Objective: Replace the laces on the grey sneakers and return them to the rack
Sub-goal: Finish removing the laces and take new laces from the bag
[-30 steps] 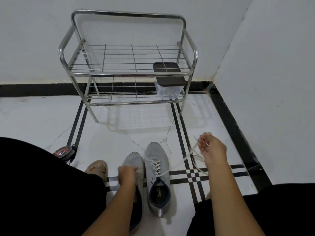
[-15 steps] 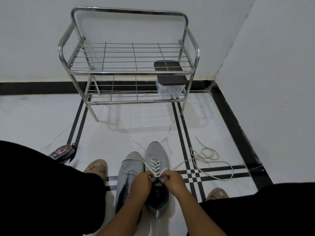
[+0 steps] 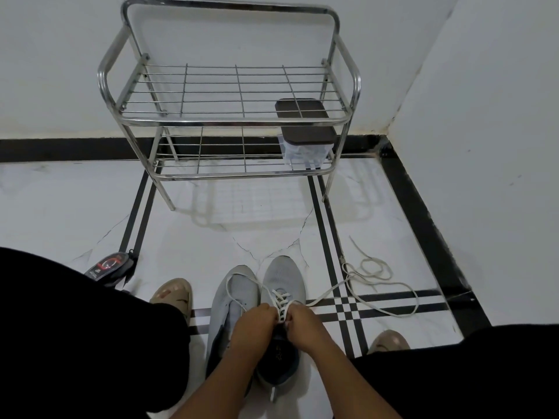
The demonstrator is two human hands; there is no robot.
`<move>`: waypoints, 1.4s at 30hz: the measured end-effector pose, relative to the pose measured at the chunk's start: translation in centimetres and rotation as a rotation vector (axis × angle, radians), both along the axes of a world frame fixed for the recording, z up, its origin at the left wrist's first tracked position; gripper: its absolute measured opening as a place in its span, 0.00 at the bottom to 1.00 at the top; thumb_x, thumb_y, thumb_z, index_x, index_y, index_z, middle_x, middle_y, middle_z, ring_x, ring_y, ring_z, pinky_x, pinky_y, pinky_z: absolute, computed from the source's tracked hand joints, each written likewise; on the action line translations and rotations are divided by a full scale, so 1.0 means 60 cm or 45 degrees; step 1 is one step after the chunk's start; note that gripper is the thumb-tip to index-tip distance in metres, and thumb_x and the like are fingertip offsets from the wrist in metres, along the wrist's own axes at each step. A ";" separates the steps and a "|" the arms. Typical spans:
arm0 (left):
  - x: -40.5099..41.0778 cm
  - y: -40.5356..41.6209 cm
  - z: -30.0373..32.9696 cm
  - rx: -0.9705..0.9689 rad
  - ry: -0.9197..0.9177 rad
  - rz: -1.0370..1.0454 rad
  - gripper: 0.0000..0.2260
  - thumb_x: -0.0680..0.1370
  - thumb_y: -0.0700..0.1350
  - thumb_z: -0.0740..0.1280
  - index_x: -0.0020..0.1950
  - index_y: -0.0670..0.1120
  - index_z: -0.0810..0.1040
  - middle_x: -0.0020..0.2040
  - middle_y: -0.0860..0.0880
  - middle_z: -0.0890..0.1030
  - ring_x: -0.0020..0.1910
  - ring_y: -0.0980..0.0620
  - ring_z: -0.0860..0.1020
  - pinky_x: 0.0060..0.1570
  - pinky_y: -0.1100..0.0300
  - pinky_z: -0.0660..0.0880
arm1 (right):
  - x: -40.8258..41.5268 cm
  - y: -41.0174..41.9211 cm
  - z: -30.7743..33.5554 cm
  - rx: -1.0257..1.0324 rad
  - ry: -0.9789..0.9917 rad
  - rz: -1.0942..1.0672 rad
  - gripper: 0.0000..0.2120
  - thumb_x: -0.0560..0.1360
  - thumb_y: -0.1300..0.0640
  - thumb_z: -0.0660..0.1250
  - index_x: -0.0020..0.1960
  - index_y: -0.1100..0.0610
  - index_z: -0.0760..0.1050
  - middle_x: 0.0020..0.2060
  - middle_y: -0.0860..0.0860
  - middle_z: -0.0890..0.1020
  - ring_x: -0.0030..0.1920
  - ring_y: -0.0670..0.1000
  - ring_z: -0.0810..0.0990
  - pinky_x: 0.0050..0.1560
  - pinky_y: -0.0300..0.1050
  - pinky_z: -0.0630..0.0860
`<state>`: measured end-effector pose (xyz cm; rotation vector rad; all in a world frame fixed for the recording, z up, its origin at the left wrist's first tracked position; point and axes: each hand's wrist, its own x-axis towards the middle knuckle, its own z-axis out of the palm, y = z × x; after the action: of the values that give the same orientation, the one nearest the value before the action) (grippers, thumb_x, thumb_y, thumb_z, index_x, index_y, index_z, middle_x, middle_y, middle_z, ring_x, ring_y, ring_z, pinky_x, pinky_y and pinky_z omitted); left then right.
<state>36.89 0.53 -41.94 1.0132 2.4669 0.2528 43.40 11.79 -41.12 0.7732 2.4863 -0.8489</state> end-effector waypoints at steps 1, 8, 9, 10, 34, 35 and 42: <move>0.004 -0.002 -0.002 -0.019 0.046 -0.031 0.09 0.80 0.49 0.60 0.55 0.45 0.74 0.54 0.47 0.77 0.52 0.48 0.78 0.48 0.57 0.71 | 0.003 -0.004 -0.003 -0.018 0.011 -0.054 0.10 0.73 0.63 0.62 0.37 0.53 0.66 0.41 0.52 0.76 0.41 0.52 0.76 0.37 0.40 0.68; 0.012 -0.004 0.000 0.076 -0.226 0.426 0.09 0.77 0.51 0.60 0.49 0.47 0.72 0.49 0.48 0.77 0.47 0.49 0.77 0.41 0.58 0.67 | 0.008 0.007 0.002 -0.603 -0.142 -0.764 0.04 0.70 0.65 0.66 0.44 0.60 0.78 0.37 0.57 0.79 0.39 0.54 0.78 0.38 0.43 0.72; 0.009 -0.001 0.001 0.089 -0.285 0.412 0.07 0.76 0.50 0.61 0.48 0.47 0.71 0.49 0.49 0.77 0.47 0.49 0.77 0.42 0.58 0.67 | 0.009 0.009 0.001 -0.628 -0.079 -0.720 0.06 0.69 0.67 0.65 0.40 0.57 0.77 0.35 0.55 0.79 0.37 0.52 0.78 0.37 0.42 0.72; 0.007 0.002 0.001 0.106 -0.338 0.393 0.05 0.76 0.49 0.61 0.47 0.48 0.70 0.48 0.49 0.78 0.47 0.49 0.76 0.42 0.58 0.68 | 0.011 0.009 0.000 -0.652 -0.015 -0.670 0.09 0.69 0.67 0.65 0.38 0.54 0.77 0.34 0.52 0.79 0.37 0.50 0.78 0.37 0.41 0.73; 0.018 0.008 0.039 -0.102 -0.244 0.421 0.13 0.78 0.52 0.62 0.56 0.45 0.73 0.55 0.46 0.79 0.55 0.46 0.78 0.52 0.57 0.73 | 0.018 0.018 0.035 -0.365 -0.041 -0.640 0.06 0.70 0.59 0.64 0.35 0.54 0.73 0.39 0.54 0.80 0.42 0.55 0.80 0.43 0.47 0.77; 0.018 0.006 0.037 -0.135 -0.276 0.403 0.13 0.78 0.52 0.63 0.58 0.45 0.73 0.56 0.47 0.78 0.57 0.47 0.77 0.53 0.57 0.72 | 0.019 0.010 0.035 -0.402 -0.074 -0.527 0.05 0.69 0.58 0.67 0.36 0.52 0.72 0.41 0.53 0.80 0.45 0.54 0.80 0.46 0.46 0.77; 0.009 -0.008 0.022 -0.096 -0.259 0.531 0.10 0.80 0.46 0.60 0.56 0.44 0.78 0.55 0.45 0.81 0.55 0.47 0.79 0.49 0.60 0.72 | 0.025 -0.013 0.002 -0.144 -0.003 -0.553 0.14 0.71 0.57 0.67 0.55 0.55 0.68 0.50 0.54 0.79 0.50 0.56 0.79 0.44 0.44 0.73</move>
<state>37.43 0.03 -40.62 0.4102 2.4535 0.3707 44.91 11.02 -41.01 1.2961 2.2760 -1.1192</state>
